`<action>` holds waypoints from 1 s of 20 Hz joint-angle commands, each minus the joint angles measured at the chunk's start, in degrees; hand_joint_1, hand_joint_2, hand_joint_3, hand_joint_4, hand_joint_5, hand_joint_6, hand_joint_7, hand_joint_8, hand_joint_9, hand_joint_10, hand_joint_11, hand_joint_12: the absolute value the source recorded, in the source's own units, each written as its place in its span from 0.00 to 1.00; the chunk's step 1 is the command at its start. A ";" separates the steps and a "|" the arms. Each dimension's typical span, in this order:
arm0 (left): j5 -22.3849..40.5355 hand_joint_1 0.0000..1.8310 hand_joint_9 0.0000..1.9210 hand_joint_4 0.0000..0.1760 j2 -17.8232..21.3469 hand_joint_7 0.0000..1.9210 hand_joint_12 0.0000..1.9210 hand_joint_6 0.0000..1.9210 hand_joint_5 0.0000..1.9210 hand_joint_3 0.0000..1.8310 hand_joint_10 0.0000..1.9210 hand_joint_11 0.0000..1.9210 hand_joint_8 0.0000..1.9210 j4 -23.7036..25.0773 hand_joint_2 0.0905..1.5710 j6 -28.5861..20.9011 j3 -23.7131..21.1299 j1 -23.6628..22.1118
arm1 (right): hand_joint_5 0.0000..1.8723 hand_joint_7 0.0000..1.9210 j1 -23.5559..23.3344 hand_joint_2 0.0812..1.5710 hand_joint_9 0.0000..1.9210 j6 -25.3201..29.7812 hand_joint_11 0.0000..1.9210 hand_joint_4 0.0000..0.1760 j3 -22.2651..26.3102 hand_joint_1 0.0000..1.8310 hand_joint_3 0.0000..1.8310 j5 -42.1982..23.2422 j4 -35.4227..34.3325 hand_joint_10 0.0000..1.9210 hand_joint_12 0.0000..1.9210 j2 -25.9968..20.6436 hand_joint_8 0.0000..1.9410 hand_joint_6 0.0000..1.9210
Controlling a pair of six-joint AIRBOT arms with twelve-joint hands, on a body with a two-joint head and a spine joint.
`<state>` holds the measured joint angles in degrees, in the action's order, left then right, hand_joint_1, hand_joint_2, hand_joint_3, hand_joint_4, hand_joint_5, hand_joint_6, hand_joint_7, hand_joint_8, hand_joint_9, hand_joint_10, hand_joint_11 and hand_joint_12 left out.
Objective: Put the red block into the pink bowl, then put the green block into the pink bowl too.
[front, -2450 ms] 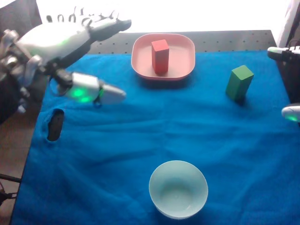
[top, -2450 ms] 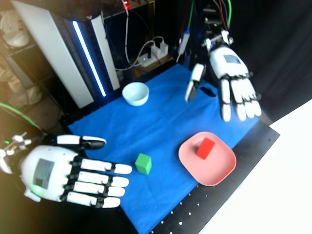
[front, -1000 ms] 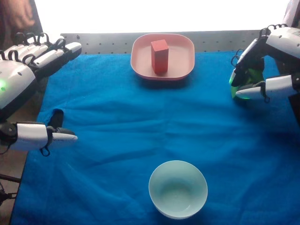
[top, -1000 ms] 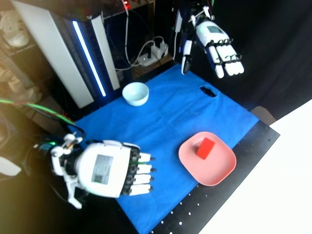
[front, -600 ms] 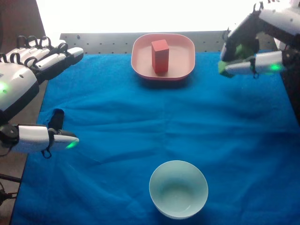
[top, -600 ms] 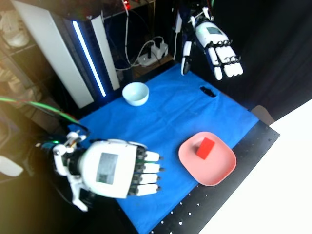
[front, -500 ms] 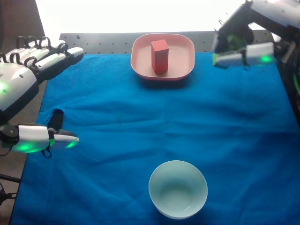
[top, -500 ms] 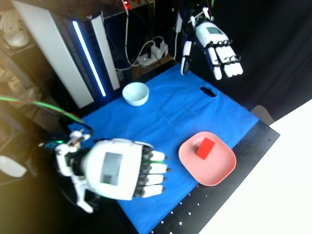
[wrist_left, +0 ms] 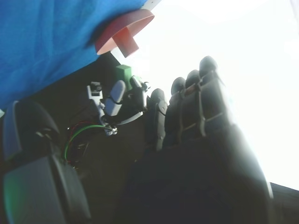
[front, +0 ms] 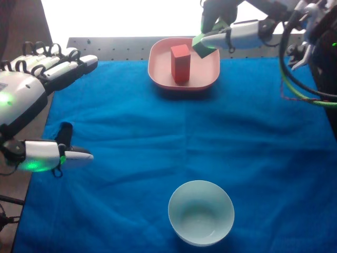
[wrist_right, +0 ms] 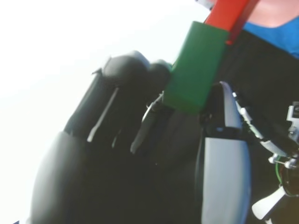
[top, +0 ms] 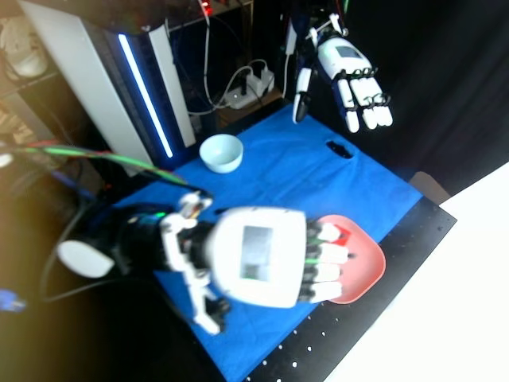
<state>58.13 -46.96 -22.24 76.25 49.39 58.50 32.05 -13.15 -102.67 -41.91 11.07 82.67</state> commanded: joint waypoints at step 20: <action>8.01 0.48 0.00 0.34 -0.02 0.00 0.00 0.00 0.07 0.00 0.00 0.00 0.00 1.46 0.48 -1.47 0.32 -0.59 | 0.09 0.13 -0.45 0.51 0.14 3.57 0.00 0.99 1.32 0.44 0.00 -5.93 0.45 0.00 0.42 0.99 0.00 0.00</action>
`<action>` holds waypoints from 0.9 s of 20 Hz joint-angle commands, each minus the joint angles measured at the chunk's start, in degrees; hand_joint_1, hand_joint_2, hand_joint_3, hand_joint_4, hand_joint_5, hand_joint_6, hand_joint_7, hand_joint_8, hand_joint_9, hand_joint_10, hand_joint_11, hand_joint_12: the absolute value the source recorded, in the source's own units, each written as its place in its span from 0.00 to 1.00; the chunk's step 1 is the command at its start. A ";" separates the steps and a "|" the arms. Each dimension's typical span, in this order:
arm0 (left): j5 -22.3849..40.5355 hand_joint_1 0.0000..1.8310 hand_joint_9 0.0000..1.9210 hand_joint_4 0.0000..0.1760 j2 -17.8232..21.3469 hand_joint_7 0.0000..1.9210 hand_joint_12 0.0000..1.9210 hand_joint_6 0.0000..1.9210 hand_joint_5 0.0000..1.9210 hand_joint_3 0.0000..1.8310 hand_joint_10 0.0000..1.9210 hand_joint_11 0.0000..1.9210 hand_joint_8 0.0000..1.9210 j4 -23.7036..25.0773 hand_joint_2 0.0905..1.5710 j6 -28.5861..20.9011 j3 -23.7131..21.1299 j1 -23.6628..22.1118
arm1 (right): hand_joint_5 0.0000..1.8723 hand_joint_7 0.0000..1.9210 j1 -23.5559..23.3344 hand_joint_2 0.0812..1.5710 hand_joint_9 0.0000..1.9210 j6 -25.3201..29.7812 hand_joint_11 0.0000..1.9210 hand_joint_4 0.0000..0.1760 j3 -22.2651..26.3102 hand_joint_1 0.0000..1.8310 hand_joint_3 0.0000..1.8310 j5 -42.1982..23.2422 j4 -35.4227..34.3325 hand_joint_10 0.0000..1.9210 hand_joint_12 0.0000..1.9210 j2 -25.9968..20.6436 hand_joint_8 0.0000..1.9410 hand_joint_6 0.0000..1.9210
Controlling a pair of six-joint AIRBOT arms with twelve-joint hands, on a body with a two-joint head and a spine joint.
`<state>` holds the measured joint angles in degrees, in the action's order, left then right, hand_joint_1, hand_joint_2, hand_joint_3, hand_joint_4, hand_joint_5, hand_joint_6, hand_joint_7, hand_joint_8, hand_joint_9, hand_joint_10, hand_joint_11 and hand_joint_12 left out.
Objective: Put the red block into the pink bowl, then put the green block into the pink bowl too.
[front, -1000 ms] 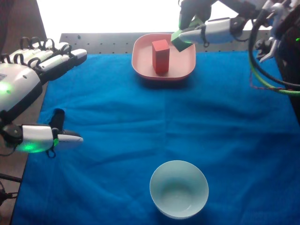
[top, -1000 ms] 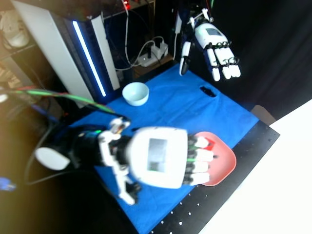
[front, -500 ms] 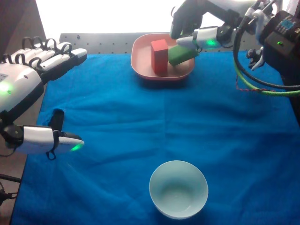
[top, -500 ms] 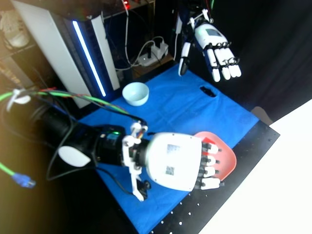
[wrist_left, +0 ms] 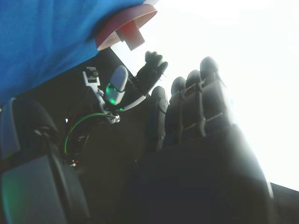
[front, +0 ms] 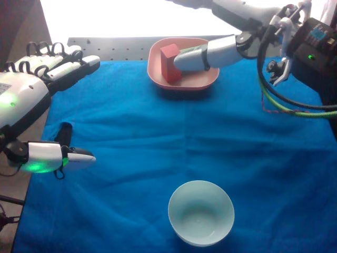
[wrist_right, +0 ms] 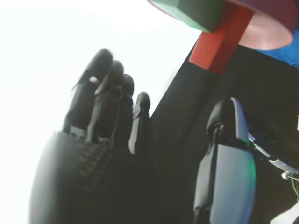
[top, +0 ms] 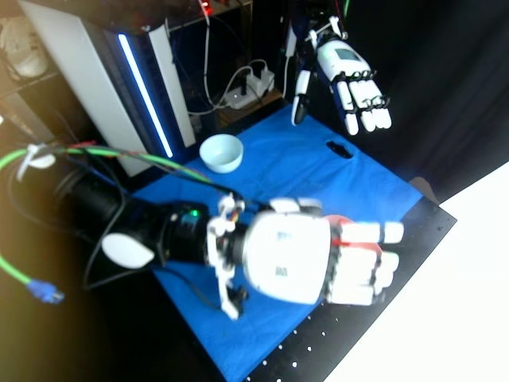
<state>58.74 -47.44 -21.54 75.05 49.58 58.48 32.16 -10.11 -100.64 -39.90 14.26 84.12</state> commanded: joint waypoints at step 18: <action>13.04 0.46 0.00 0.39 4.58 0.00 0.00 0.00 0.04 0.01 0.00 0.00 0.00 0.69 0.50 -0.26 -3.73 2.50 | 0.05 0.01 32.46 0.48 0.00 1.42 0.00 0.77 22.29 0.46 0.00 -35.52 -18.31 0.00 0.00 -23.89 0.00 0.00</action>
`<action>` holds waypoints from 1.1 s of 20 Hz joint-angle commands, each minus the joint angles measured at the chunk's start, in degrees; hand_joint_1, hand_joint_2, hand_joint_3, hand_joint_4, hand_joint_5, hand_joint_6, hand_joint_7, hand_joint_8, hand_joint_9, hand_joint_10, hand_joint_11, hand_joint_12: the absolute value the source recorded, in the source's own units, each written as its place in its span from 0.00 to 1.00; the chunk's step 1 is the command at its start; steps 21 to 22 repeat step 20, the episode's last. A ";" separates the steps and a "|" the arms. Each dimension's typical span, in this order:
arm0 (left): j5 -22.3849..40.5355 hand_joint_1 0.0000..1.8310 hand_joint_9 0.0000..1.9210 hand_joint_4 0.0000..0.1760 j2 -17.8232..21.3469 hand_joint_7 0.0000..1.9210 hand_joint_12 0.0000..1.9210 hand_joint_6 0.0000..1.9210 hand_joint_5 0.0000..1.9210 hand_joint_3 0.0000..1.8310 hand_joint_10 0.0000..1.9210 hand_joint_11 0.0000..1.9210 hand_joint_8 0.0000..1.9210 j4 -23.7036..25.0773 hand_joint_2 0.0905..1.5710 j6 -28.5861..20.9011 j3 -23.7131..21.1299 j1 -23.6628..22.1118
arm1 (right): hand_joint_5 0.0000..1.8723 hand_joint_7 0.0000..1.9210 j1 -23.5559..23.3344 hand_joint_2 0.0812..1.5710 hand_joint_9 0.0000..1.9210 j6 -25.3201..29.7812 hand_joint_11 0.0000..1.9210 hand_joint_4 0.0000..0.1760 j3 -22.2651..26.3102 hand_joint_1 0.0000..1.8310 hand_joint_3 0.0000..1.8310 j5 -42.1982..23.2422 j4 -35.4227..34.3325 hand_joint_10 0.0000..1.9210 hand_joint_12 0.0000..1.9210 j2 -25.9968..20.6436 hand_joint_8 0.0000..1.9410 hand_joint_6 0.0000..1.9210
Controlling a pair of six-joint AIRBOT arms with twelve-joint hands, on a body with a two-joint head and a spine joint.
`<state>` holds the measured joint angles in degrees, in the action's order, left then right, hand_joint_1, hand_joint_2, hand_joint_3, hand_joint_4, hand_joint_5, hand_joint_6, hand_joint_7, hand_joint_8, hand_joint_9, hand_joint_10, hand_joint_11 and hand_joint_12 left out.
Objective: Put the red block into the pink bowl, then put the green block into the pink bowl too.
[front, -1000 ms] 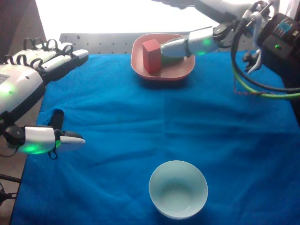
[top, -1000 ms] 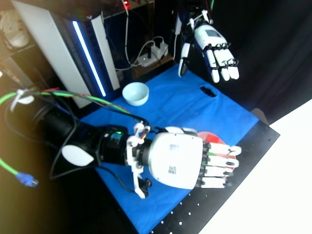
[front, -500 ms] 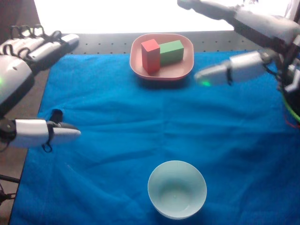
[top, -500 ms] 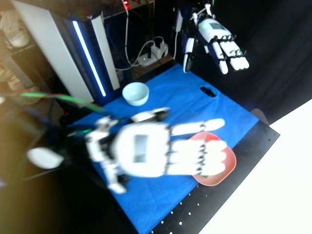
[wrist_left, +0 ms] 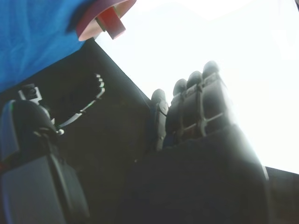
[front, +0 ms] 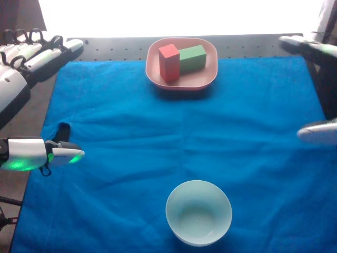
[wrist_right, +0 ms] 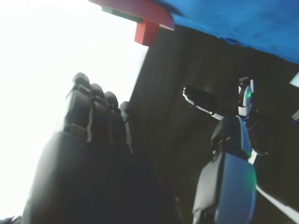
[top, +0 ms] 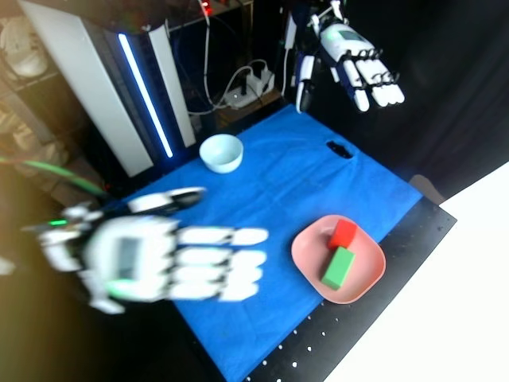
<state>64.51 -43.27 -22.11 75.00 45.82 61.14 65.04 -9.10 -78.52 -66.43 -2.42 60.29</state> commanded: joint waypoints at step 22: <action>13.27 0.44 0.00 0.35 1.20 0.00 0.00 0.00 0.03 0.00 0.00 0.00 0.00 0.47 0.51 -4.69 -1.16 4.50 | 0.03 0.01 10.26 0.49 0.00 0.39 0.00 0.87 5.54 0.43 0.00 -16.58 -11.81 0.00 0.00 -1.05 0.00 0.00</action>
